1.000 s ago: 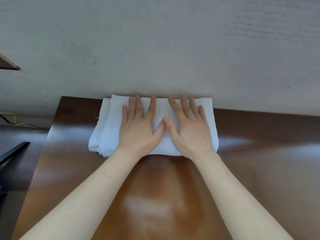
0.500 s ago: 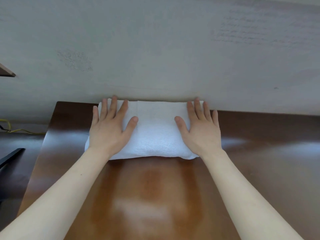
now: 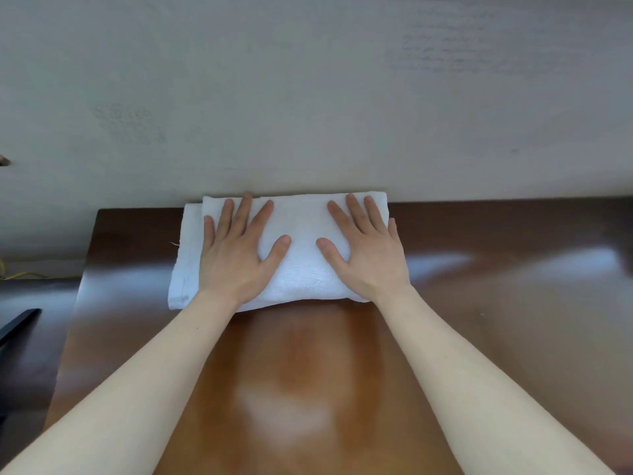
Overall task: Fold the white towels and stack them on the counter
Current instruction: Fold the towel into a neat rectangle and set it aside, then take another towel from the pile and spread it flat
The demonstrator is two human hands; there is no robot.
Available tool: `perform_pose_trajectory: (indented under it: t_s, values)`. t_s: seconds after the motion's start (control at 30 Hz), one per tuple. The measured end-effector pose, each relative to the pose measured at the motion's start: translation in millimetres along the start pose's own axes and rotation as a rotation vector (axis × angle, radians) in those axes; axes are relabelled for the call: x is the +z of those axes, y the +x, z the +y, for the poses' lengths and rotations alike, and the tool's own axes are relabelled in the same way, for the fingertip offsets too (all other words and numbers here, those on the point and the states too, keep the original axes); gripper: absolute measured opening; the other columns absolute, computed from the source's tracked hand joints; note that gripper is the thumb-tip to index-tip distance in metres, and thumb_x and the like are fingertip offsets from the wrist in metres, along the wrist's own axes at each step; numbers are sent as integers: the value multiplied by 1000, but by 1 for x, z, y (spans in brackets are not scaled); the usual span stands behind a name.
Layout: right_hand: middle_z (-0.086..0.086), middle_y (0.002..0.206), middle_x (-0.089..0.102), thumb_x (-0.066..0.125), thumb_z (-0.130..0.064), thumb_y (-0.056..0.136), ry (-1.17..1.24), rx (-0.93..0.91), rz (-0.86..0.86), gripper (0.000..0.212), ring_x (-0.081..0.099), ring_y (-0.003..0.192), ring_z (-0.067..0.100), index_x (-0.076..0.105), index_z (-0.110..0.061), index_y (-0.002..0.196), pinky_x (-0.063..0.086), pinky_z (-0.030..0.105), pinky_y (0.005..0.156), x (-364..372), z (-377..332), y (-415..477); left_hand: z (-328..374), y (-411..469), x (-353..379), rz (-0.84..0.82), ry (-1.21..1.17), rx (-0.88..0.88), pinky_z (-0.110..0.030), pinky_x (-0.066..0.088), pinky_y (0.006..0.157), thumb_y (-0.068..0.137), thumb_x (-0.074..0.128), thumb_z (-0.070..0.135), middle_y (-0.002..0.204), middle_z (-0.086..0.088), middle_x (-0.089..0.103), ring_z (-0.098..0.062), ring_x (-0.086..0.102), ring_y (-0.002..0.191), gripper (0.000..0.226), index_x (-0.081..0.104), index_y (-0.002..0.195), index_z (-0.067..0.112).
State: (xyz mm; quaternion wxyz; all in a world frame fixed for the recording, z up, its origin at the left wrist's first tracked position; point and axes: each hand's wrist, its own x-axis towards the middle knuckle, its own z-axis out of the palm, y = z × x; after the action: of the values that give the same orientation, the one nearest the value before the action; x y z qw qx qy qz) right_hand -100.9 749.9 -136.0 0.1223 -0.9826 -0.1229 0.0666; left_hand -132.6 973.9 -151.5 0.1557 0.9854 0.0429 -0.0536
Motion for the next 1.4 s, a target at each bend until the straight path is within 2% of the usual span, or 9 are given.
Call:
perform_pose_trajectory:
  t_s: [0.13, 0.3, 0.5, 0.67, 0.8, 0.97, 1.07, 1.4]
  values:
    - [-12, 165, 4, 13, -78, 87, 60, -3, -64, 77, -10, 151, 13, 12, -43, 155, 7, 56, 120, -8, 0, 2, 2, 0, -6, -20, 4, 4, -48, -5, 123, 87, 4, 77, 168, 6, -1, -19, -8, 153, 80, 11, 157, 40]
    - [-9, 166, 3, 13, -72, 90, 80, -49, -51, 73, -8, 152, 15, 14, -39, 156, 1, 57, 120, -13, 3, -6, 9, -4, -14, -61, 44, 24, -47, -6, 123, 84, -1, 79, 168, 3, -4, -21, -9, 153, 86, 9, 158, 37]
    - [-6, 166, 5, 24, -63, 99, 221, -87, 91, 66, -1, 153, 20, 5, -38, 157, 4, 47, 123, -54, 29, -42, 88, -29, -38, 50, 3, 136, -50, -1, 123, 89, 2, 72, 168, -2, 5, -22, -3, 154, 83, 18, 159, 31]
    - [-5, 166, 7, 25, -62, 99, 202, 5, 170, 64, 2, 153, 20, 9, -39, 157, 7, 44, 123, -112, 126, -114, 216, -54, -36, 75, -50, 259, -48, 1, 123, 89, 2, 73, 166, -10, 14, -27, 6, 153, 82, 22, 158, 32]
    - [-6, 166, 7, 25, -65, 97, 119, 88, 174, 68, 3, 152, 22, 10, -38, 157, 7, 45, 123, -151, 214, -176, 315, -81, -10, 16, -28, 317, -47, 0, 123, 93, 8, 72, 166, -9, 11, -28, 6, 153, 76, 19, 158, 34]
    - [-8, 166, 6, 24, -71, 92, 76, 210, 196, 73, -1, 153, 20, 6, -40, 156, 2, 45, 123, -202, 329, -272, 450, -130, 25, -114, 21, 356, -50, -1, 122, 85, -2, 76, 167, -4, 8, -29, 6, 153, 83, 12, 158, 38]
    - [-8, 166, 5, 25, -71, 93, 55, 296, 210, 72, -2, 152, 20, 6, -41, 156, 3, 45, 123, -231, 389, -310, 517, -148, 32, -121, 47, 423, -51, 3, 122, 83, -3, 77, 167, -4, 8, -28, 8, 153, 85, 13, 158, 39]
    - [-8, 166, 5, 21, -71, 93, 70, 421, 248, 73, -3, 153, 20, 5, -40, 156, 1, 44, 123, -271, 535, -317, 677, -109, 65, -83, 48, 547, -47, 7, 122, 92, 10, 72, 167, -3, 8, -25, 7, 153, 75, 13, 158, 37]
